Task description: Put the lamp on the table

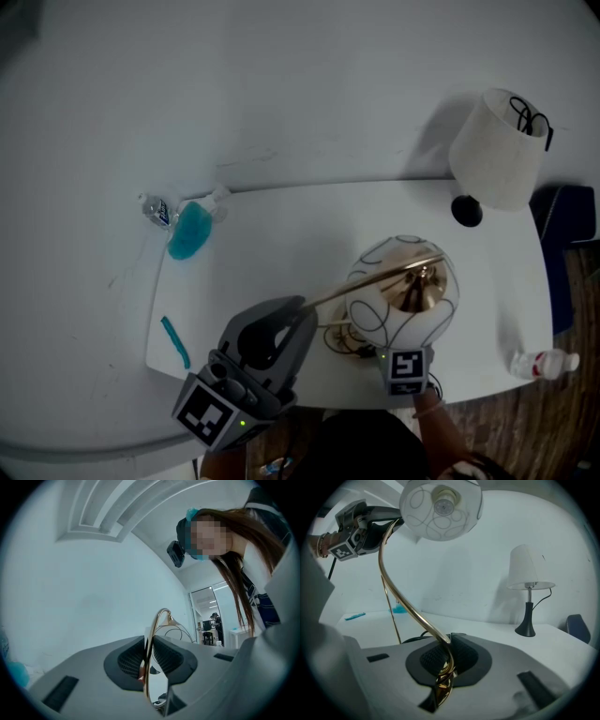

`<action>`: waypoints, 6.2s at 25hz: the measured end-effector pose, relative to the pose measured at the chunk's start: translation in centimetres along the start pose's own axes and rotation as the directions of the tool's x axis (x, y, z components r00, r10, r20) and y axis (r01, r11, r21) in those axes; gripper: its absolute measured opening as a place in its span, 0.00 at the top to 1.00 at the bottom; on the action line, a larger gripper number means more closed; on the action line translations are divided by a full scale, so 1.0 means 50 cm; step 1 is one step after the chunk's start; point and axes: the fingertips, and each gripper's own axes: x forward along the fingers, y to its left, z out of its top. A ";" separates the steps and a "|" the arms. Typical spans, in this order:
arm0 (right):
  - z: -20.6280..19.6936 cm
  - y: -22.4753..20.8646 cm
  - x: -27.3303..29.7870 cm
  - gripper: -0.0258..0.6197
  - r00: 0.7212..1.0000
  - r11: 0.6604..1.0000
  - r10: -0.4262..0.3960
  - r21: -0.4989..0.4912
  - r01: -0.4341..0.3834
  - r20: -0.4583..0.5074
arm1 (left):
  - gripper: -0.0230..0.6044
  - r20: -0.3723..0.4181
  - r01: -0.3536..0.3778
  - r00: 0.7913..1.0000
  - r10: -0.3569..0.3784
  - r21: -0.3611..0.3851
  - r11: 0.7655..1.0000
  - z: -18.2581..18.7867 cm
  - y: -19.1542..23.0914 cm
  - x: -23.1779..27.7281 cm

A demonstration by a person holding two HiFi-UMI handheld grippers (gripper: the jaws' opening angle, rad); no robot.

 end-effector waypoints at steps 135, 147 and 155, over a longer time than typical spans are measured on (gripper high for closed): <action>0.172 0.204 -0.570 0.96 0.997 0.997 -0.046 -0.060 0.049 0.059 | 0.96 -0.109 -0.271 0.960 0.257 -0.135 0.953 -0.067 -0.225 -0.390; 0.171 0.169 -0.594 0.96 0.997 0.997 0.004 -0.072 0.001 0.073 | 0.96 -0.120 -0.313 0.947 0.298 -0.146 0.938 -0.093 -0.262 -0.366; 0.168 0.151 -0.591 0.96 0.997 0.998 0.010 -0.061 -0.005 0.073 | 0.96 -0.128 -0.314 0.946 0.297 -0.138 0.939 -0.088 -0.280 -0.345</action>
